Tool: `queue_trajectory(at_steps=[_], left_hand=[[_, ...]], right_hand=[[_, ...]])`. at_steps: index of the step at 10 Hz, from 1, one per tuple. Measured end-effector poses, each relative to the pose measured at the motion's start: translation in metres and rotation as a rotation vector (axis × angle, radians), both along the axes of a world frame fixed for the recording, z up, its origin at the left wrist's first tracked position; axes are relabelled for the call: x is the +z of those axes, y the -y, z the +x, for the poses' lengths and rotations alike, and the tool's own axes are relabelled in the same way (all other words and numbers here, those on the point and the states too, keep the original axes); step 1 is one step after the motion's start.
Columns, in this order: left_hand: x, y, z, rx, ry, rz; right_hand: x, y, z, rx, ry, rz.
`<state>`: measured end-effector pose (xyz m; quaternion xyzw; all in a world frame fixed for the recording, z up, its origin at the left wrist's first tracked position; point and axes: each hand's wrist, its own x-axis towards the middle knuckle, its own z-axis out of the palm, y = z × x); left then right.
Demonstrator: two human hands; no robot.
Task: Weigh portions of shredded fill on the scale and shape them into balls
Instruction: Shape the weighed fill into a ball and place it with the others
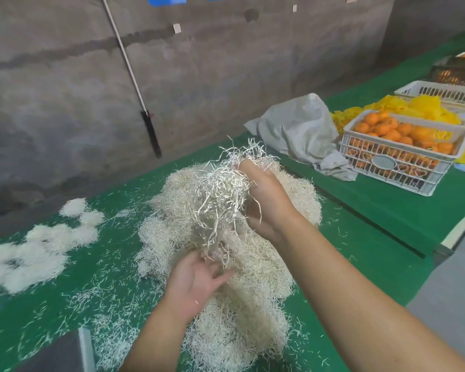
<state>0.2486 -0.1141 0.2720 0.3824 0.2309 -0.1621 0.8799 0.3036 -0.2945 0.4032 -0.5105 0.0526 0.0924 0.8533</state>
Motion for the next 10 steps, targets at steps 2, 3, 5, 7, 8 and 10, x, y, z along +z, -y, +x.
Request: queue_trajectory(at_steps=[2,3,5,7,8,10], left_hand=[[0.024,-0.006,-0.013,0.068,-0.023,-0.400],[0.023,-0.022,-0.019,0.080,0.019,-0.103],[-0.002,-0.039,-0.054,0.130,0.117,0.314],[-0.012,-0.067,-0.084,0.467,0.010,0.520],[-0.022,-0.097,-0.103,0.598,0.016,0.631],[0.000,-0.131,-0.125,0.657,0.169,0.741]], right_hand=[[-0.041,-0.033,-0.013,0.081,-0.131,-0.322],[-0.074,-0.056,-0.023,0.141,-0.129,-0.442],[-0.111,-0.101,-0.060,0.240,0.004,-0.592],[-0.133,-0.147,-0.108,0.359,-0.225,-0.382],[-0.147,-0.154,-0.128,0.433,-0.260,-0.221],[-0.135,-0.168,-0.156,0.336,-0.438,0.094]])
